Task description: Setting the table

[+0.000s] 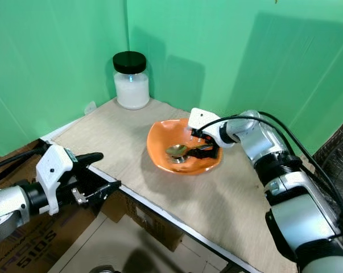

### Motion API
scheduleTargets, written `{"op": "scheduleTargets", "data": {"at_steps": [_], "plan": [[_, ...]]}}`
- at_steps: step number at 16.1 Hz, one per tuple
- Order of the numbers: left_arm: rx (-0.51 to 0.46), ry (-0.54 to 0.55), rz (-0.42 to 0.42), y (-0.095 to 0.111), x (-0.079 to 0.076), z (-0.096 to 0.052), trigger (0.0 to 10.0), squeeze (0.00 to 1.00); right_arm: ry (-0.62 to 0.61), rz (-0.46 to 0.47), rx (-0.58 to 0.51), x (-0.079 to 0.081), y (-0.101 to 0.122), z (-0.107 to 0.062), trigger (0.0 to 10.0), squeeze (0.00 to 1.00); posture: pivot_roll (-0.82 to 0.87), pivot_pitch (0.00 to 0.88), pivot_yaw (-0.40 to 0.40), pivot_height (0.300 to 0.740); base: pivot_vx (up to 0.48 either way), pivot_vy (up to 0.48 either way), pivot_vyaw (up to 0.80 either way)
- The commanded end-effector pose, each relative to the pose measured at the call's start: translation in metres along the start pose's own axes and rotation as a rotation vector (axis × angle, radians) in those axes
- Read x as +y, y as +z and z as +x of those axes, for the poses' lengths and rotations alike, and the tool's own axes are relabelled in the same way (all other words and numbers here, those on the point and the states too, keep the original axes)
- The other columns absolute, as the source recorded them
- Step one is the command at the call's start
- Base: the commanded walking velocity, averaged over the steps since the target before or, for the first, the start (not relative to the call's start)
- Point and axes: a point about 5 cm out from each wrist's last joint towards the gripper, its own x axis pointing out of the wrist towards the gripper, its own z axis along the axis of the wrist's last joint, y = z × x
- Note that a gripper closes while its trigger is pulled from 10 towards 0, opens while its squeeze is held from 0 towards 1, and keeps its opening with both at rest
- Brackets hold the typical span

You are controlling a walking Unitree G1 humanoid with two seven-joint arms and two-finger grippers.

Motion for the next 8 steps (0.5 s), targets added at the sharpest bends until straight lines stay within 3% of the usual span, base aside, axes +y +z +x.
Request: {"op": "scheduleTargets", "data": {"at_steps": [1,4,8], "plan": [[-0.001,-0.012,0.009,-0.0001,-0.0022,0.0008,10.0,0.00,0.004,0.022,0.022,-0.0031,0.0000,-0.0005,0.0,0.00,0.14,0.000,-0.055,0.740,0.000,0.000,0.00],[0.000,-0.019,0.005,-0.0010,-0.0037,0.0011,10.0,0.00,0.025,0.139,0.003,-0.0044,-0.0005,0.0007,0.0,0.00,0.13,0.000,-0.056,0.740,0.000,0.000,0.00],[-0.001,-0.027,-0.003,-0.0016,-0.0043,0.0017,10.0,0.00,0.038,0.195,-0.003,-0.0021,-0.0013,0.0055,0.0,0.00,0.13,0.000,-0.056,0.740,0.000,0.000,0.00]]}}
